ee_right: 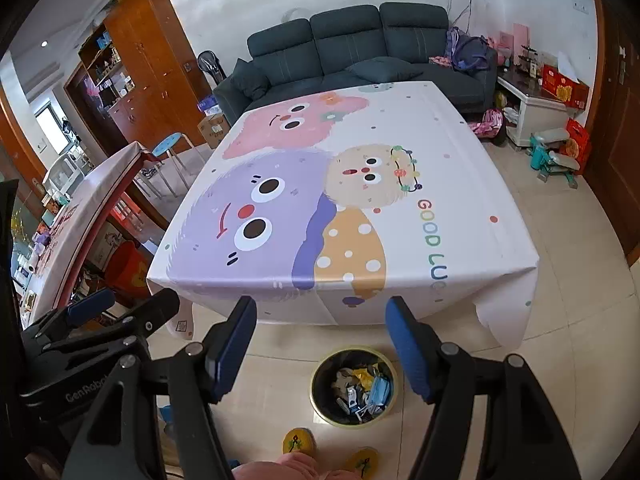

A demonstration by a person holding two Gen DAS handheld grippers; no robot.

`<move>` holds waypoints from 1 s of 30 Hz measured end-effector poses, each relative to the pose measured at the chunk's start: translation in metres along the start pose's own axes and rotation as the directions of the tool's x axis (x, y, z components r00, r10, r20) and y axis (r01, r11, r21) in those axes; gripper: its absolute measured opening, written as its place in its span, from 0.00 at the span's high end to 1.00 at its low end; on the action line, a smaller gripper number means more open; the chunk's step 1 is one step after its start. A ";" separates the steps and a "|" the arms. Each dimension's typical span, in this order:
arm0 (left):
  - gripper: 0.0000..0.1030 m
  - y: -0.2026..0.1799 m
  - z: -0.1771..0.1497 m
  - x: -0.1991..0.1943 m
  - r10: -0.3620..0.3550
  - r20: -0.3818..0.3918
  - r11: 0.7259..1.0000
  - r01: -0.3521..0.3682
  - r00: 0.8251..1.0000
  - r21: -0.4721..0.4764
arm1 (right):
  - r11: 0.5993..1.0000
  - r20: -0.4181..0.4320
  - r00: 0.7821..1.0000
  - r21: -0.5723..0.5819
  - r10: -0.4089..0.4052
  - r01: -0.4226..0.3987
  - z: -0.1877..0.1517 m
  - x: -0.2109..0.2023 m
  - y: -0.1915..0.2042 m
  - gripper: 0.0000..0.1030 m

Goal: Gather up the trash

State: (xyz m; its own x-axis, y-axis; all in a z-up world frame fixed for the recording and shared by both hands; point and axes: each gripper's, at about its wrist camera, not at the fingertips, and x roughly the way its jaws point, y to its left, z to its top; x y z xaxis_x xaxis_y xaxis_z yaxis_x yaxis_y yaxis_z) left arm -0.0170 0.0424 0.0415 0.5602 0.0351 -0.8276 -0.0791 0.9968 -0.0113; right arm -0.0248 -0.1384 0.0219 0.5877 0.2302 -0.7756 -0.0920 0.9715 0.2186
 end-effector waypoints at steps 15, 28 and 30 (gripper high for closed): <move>0.09 -0.006 0.004 -0.004 0.006 0.015 1.000 -0.006 1.000 0.019 | 1.000 0.013 1.000 -0.006 -0.001 0.001 0.005 -0.001 0.002 0.34; 0.09 -0.008 0.007 -0.004 0.002 0.019 1.000 -0.003 1.000 0.021 | 1.000 0.018 1.000 0.001 -0.005 0.005 0.012 -0.005 -0.001 0.34; 0.09 -0.009 0.007 -0.005 0.000 0.017 1.000 0.000 1.000 0.023 | 1.000 0.018 1.000 0.000 -0.005 0.005 0.012 -0.005 -0.001 0.34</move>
State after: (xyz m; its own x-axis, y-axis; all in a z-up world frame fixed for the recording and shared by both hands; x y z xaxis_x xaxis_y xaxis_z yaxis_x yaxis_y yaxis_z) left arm -0.0126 0.0333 0.0495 0.5741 0.0360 -0.8180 -0.0605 0.9982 0.0015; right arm -0.0179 -0.1417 0.0327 0.6029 0.2242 -0.7657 -0.0890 0.9726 0.2147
